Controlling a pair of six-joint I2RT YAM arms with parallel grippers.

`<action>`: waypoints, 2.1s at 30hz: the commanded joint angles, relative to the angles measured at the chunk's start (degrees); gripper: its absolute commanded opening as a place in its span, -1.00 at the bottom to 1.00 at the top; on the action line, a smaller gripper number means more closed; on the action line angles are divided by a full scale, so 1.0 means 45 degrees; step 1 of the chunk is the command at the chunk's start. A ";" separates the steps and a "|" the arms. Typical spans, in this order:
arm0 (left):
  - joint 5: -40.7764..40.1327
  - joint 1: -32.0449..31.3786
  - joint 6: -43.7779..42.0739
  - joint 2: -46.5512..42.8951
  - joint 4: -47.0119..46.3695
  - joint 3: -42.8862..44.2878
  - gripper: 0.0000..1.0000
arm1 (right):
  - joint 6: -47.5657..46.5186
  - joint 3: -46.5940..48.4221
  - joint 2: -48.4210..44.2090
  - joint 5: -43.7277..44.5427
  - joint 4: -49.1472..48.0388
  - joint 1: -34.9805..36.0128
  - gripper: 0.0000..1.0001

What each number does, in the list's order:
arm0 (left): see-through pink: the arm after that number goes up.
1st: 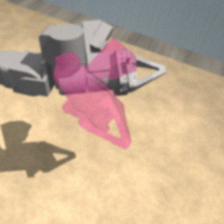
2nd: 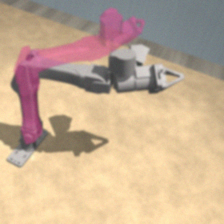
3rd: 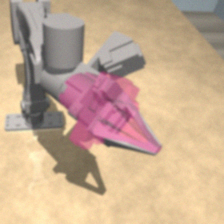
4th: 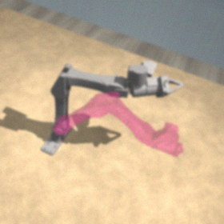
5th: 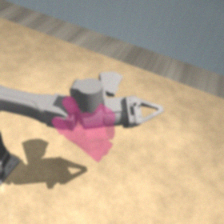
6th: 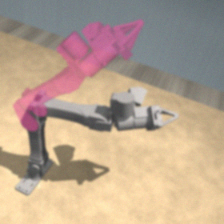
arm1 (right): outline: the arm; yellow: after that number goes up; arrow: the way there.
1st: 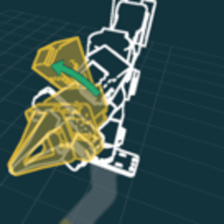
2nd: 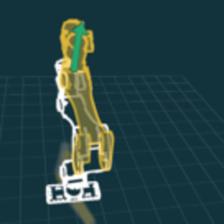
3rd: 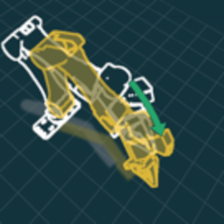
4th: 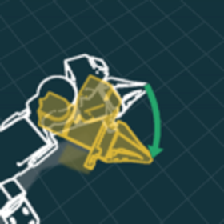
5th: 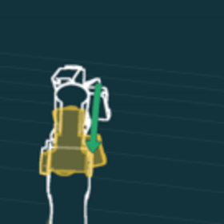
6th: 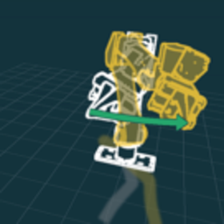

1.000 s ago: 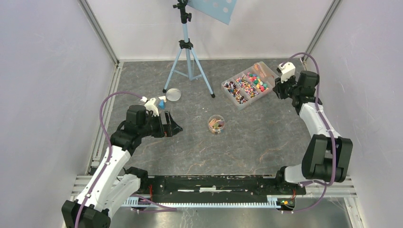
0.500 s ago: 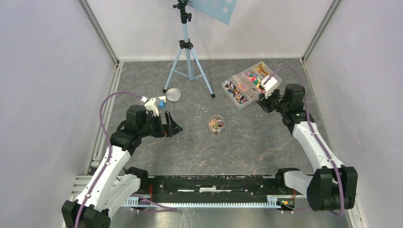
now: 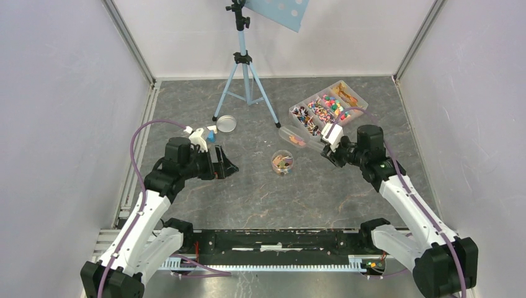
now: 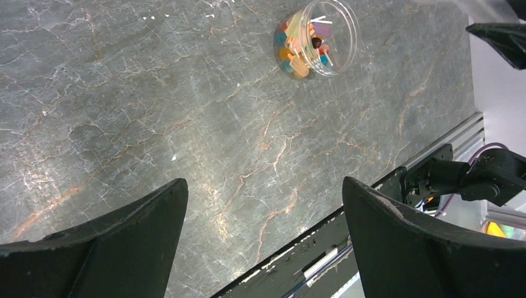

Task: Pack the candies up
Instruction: Place the fake candies in the packing bottle.

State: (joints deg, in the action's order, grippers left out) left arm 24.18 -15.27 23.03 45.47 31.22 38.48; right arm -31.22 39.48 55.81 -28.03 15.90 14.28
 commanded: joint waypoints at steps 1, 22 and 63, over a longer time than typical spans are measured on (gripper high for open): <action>0.0454 -0.0089 -0.0508 0.0138 -0.0234 0.0051 1.00 | -0.1161 0.0280 -0.0468 0.0205 0.1582 0.0280 -1.00; 0.0607 -0.0239 -0.0488 -0.0001 -0.0317 -0.0012 1.00 | -0.1697 0.3135 -0.0156 0.2717 0.6593 0.1898 -1.00; 0.0407 -0.0282 -0.0487 -0.0242 -0.0280 -0.0008 1.00 | 0.0630 0.7604 0.3303 0.8205 1.0348 0.6240 -1.00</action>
State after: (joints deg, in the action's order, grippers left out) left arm 26.02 -16.27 23.03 45.04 31.20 38.39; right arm -29.58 70.74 70.52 6.63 61.65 41.87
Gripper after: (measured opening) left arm 0.997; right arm 0.344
